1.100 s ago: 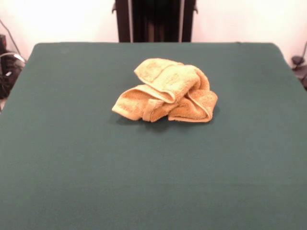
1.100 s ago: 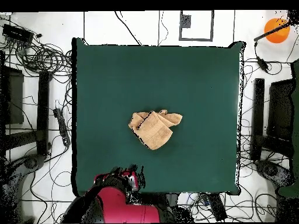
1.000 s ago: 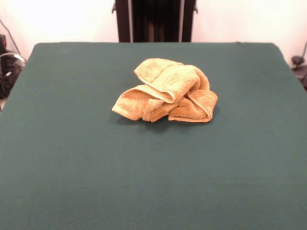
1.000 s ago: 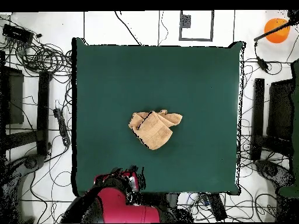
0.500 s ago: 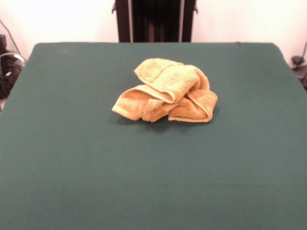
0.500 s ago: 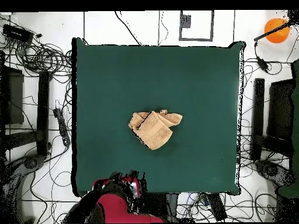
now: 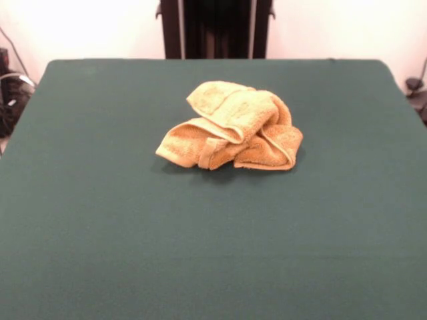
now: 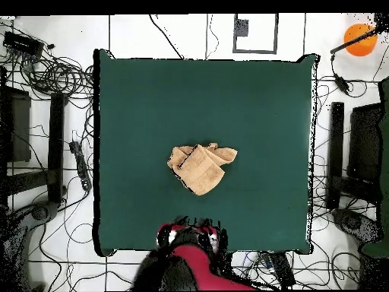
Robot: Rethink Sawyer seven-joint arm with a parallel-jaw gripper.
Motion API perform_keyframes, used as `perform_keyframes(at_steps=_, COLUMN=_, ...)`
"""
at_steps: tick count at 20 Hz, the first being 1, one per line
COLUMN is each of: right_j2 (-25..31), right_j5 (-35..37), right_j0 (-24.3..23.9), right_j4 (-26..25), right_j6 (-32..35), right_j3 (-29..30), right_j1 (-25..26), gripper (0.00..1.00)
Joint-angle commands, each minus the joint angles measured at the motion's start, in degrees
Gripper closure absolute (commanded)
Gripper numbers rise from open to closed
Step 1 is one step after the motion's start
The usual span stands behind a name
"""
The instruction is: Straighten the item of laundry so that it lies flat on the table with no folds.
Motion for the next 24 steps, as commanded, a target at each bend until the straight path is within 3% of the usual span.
perform_keyframes(at_steps=1, right_j2=10.36, right_j5=-5.72, right_j0=-9.62, right_j4=-0.17, right_j6=-11.84, right_j3=5.54, right_j1=8.31, gripper=0.00)
perform_keyframes(at_steps=3, right_j2=11.13, right_j5=-2.39, right_j0=-11.23, right_j4=-2.83, right_j6=-11.71, right_j3=1.63, right_j1=9.13, gripper=0.00)
perform_keyframes(at_steps=7, right_j2=15.23, right_j5=-2.42, right_j0=-14.70, right_j4=-5.09, right_j6=-10.08, right_j3=-5.10, right_j1=14.10, gripper=0.00)
perform_keyframes(at_steps=13, right_j2=14.60, right_j5=-11.09, right_j0=-13.14, right_j4=-11.96, right_j6=-1.09, right_j3=-9.26, right_j1=24.74, gripper=0.00)
perform_keyframes(at_steps=17, right_j2=13.02, right_j5=-14.23, right_j0=-11.81, right_j4=-13.23, right_j6=3.60, right_j3=-7.02, right_j1=27.80, gripper=0.00)
perform_keyframes(at_steps=24, right_j2=12.67, right_j5=-16.15, right_j0=-14.38, right_j4=-15.42, right_j6=3.01, right_j3=2.72, right_j1=23.70, gripper=0.00)
